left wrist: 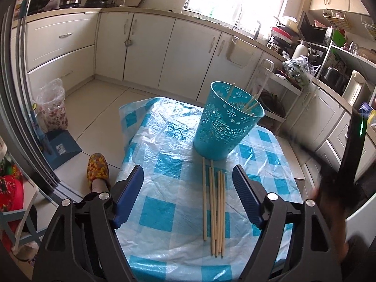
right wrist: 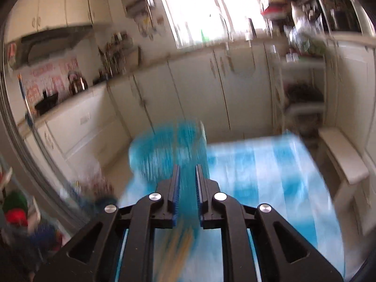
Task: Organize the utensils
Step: 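Carry the right gripper's stick over the basket and open to drop it, then lower the left gripper to the remaining sticks and close on one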
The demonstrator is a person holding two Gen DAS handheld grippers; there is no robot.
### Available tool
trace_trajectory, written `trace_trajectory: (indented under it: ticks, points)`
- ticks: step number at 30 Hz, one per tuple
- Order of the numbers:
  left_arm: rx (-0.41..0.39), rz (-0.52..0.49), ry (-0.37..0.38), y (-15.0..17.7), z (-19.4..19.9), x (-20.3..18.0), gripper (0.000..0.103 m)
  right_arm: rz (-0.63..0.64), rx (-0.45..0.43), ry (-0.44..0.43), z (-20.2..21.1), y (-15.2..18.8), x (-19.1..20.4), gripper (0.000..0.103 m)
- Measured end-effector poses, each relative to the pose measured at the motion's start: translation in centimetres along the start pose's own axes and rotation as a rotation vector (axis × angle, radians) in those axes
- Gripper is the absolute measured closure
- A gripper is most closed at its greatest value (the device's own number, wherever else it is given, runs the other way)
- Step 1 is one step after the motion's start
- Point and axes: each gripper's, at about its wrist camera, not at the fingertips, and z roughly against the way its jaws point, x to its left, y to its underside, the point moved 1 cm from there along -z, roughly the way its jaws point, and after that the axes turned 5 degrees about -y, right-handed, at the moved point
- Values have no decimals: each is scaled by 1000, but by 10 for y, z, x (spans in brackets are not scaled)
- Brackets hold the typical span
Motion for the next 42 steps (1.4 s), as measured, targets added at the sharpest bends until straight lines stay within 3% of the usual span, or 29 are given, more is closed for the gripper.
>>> trace_trajectory:
  ticks: [5, 11, 20, 29, 37, 42]
  points:
    - [12, -6, -3, 10, 10, -2, 23, -83, 182, 4, -10, 62, -11, 89]
    - [19, -9, -6, 19, 23, 2, 21, -107, 272, 20, -53, 73, 1, 89]
    - [19, 9, -14, 21, 31, 18, 20, -87, 313, 91, -89, 78, 15, 89]
    - [42, -19, -39, 22, 23, 17, 20, 40, 346, 119, -91, 82, 21, 92]
    - [89, -88, -80, 29, 3, 4, 20, 86, 352, 153, -51, 93, -12, 93]
    - [152, -154, -118, 32, -39, -7, 20, 16, 342, 134, -31, 95, -35, 93]
